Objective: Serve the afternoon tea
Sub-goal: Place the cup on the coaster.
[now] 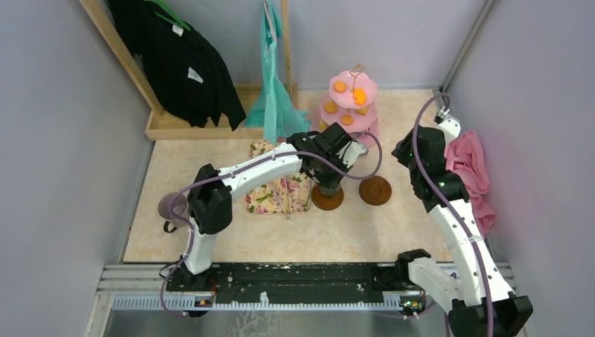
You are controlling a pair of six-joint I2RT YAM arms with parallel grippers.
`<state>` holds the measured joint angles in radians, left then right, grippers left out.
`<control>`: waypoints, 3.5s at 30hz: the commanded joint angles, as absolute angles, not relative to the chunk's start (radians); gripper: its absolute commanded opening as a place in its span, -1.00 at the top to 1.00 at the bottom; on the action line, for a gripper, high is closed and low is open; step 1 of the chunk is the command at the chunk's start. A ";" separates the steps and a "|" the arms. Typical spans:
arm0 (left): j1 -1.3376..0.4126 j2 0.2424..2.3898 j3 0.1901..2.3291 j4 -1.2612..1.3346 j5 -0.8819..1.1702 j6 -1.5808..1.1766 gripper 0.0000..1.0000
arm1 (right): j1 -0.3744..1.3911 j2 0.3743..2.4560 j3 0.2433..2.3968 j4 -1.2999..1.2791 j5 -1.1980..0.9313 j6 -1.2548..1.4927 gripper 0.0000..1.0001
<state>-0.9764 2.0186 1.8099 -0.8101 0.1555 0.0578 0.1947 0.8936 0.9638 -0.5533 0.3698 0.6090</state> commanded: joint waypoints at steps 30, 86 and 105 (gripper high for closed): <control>-1.005 2.142 1.974 -0.914 0.135 0.088 1.00 | 0.134 0.900 0.944 -0.436 0.277 0.590 0.21; -1.066 2.056 1.851 -0.834 -0.080 0.033 0.18 | 0.118 0.884 0.952 -0.445 0.238 0.579 0.21; -1.066 2.069 1.927 -0.885 -0.067 0.051 0.94 | 0.118 0.868 0.949 -0.448 0.231 0.582 0.21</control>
<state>-1.0645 2.0892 1.8637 -0.8906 -0.0734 0.0319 0.1276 0.8951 0.9291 -0.4793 0.2363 0.5938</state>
